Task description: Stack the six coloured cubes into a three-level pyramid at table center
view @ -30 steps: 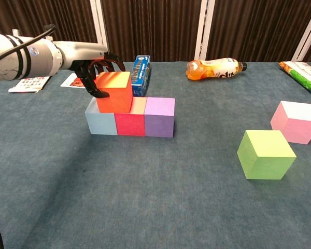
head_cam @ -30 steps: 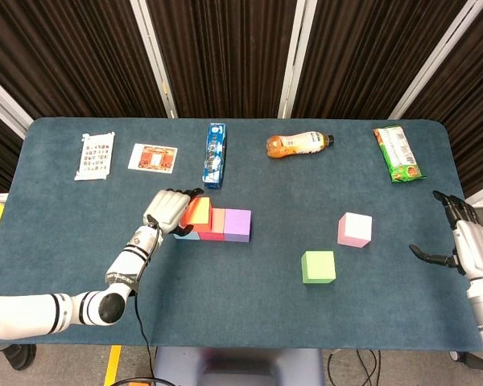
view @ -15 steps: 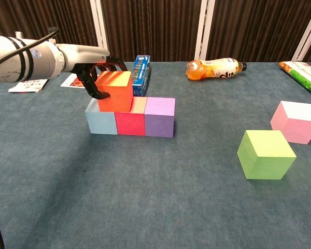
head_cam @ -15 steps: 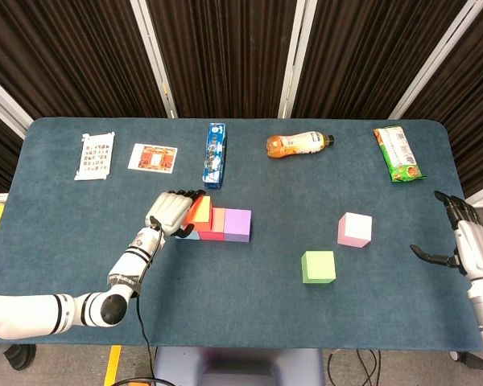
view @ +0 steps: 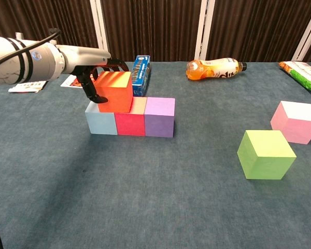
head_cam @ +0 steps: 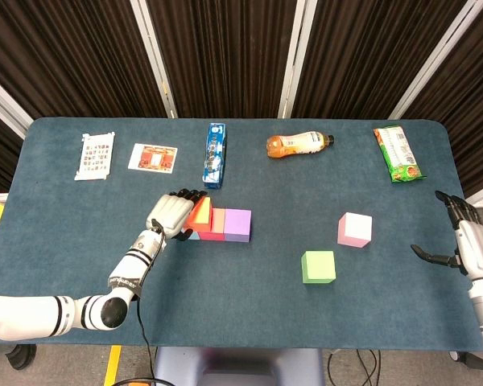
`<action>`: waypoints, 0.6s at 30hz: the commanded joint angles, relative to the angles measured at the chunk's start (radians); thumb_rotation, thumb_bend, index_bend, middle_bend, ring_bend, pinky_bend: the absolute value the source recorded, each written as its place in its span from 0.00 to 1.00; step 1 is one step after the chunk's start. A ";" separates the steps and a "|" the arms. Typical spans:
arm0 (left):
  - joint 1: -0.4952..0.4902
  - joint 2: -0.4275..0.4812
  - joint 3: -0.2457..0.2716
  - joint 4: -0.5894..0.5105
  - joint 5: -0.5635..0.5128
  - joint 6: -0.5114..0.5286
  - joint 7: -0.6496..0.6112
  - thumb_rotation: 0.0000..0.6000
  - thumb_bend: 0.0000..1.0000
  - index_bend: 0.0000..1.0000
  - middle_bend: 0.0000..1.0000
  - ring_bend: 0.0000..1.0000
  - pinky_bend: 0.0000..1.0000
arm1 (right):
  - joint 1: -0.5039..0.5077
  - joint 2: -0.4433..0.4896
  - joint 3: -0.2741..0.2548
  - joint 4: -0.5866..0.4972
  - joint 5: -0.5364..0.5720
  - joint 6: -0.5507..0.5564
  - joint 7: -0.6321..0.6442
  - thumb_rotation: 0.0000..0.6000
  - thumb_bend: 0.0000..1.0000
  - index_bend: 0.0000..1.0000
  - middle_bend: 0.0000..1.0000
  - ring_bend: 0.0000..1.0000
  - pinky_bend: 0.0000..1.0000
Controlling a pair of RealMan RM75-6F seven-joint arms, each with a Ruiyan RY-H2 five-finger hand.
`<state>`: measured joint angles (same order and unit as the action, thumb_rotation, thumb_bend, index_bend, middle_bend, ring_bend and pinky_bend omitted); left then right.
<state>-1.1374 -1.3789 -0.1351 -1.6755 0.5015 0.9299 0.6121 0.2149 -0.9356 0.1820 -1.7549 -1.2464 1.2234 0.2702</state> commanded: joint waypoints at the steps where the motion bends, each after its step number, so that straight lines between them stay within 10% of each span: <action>1: 0.000 0.005 0.001 -0.009 -0.001 -0.001 0.001 1.00 0.35 0.02 0.03 0.03 0.20 | 0.000 -0.001 0.000 0.001 0.000 -0.001 0.003 1.00 0.29 0.16 0.20 0.06 0.08; 18: 0.258 0.157 0.044 -0.047 0.253 0.094 -0.300 1.00 0.35 0.00 0.00 0.00 0.10 | -0.007 0.006 -0.004 0.006 -0.018 0.002 0.021 1.00 0.29 0.15 0.20 0.06 0.07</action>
<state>-0.9147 -1.2331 -0.1105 -1.7550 0.7312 1.0295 0.3554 0.2083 -0.9291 0.1785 -1.7488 -1.2640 1.2256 0.2921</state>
